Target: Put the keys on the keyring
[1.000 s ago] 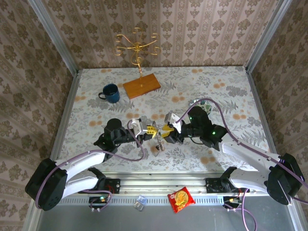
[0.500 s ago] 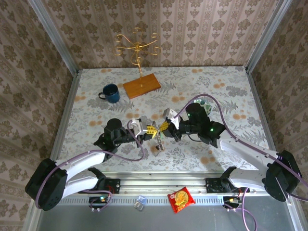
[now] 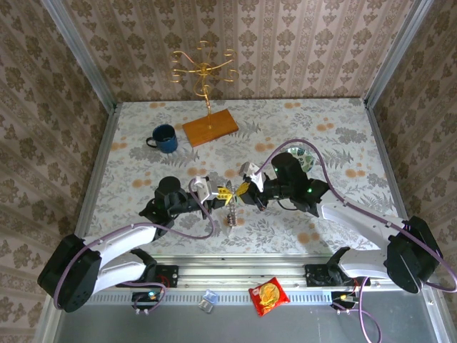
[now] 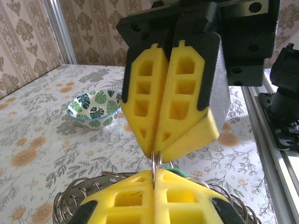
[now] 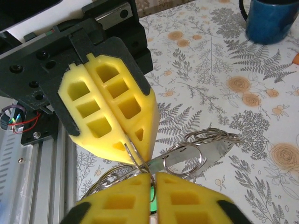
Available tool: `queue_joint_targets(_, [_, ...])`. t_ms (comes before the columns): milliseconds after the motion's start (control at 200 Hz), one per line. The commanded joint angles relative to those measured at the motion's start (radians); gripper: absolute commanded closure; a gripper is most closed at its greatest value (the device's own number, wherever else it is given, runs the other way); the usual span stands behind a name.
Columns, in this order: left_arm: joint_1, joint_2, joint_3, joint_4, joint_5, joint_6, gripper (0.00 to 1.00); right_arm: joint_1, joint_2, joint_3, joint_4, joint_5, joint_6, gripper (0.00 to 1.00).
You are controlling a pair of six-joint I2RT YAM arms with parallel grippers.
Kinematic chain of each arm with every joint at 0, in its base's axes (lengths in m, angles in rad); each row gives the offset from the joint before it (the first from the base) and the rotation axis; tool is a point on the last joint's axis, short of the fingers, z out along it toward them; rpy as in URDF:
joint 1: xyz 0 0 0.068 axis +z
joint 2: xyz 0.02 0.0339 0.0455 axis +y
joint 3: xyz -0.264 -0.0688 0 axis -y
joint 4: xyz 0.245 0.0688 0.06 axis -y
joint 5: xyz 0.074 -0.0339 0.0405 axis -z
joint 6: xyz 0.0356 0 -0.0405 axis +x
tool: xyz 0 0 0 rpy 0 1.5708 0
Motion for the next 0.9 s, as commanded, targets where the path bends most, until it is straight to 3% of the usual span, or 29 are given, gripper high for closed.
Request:
queue_joint_targets(0, [-0.004,-0.008,-0.004,0.107,0.027,-0.010,1.00,-0.011,-0.068,-0.003,0.024,0.007,-0.010,0.79])
queue_joint_targets(175, [-0.004,-0.002,-0.007,0.108,0.031,-0.008,1.00,-0.015,-0.146,-0.059,0.105,0.069,-0.123,0.71])
queue_joint_targets(410, [-0.004,-0.005,-0.004,0.110,0.043,-0.010,1.00,-0.015,-0.075,0.026,0.026,-0.045,-0.198,0.70])
queue_joint_targets(895, [-0.004,0.006,0.003,0.121,0.056,-0.018,1.00,-0.015,0.015,0.081,-0.027,-0.128,-0.240,0.71])
